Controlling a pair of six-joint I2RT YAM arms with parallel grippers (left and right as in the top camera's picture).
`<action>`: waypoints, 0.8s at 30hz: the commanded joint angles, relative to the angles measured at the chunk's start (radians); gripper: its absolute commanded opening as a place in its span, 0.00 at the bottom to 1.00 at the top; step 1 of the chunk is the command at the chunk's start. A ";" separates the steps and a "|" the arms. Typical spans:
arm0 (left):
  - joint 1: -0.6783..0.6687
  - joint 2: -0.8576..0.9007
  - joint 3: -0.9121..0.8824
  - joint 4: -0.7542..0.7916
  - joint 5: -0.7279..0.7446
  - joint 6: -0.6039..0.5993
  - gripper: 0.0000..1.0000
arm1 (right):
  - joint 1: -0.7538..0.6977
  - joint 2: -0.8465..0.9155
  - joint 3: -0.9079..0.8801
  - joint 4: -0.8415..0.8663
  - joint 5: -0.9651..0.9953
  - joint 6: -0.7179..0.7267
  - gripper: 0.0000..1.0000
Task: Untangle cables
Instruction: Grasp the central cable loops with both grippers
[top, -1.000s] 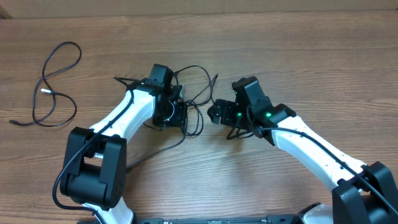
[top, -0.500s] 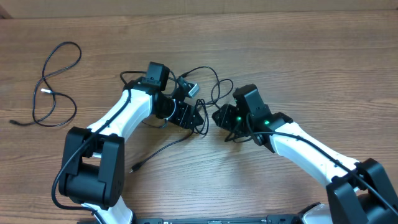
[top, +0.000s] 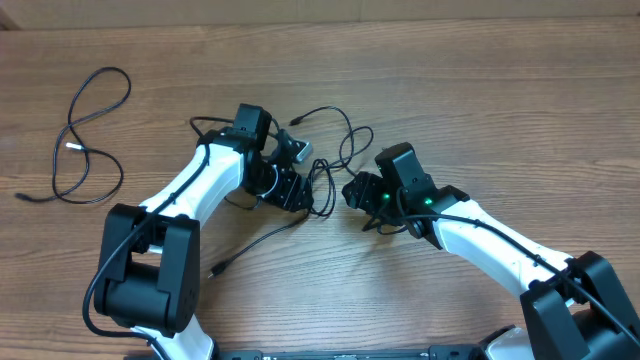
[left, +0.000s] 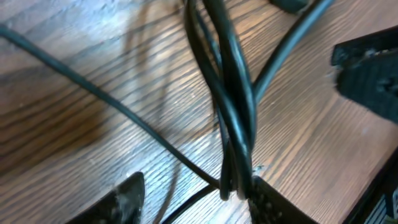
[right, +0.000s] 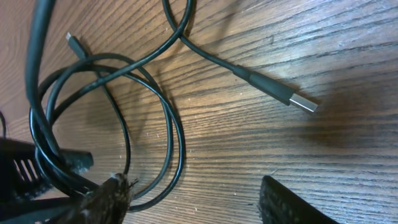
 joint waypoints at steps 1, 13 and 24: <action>0.001 -0.013 -0.029 -0.003 -0.028 0.000 0.45 | 0.004 0.004 -0.003 0.008 0.017 0.001 0.68; 0.001 -0.013 -0.032 0.049 -0.080 0.003 0.10 | 0.005 0.004 -0.003 -0.003 0.017 0.001 0.68; 0.001 -0.013 -0.032 0.039 -0.109 0.002 0.08 | 0.005 0.004 -0.003 -0.010 0.016 0.001 0.75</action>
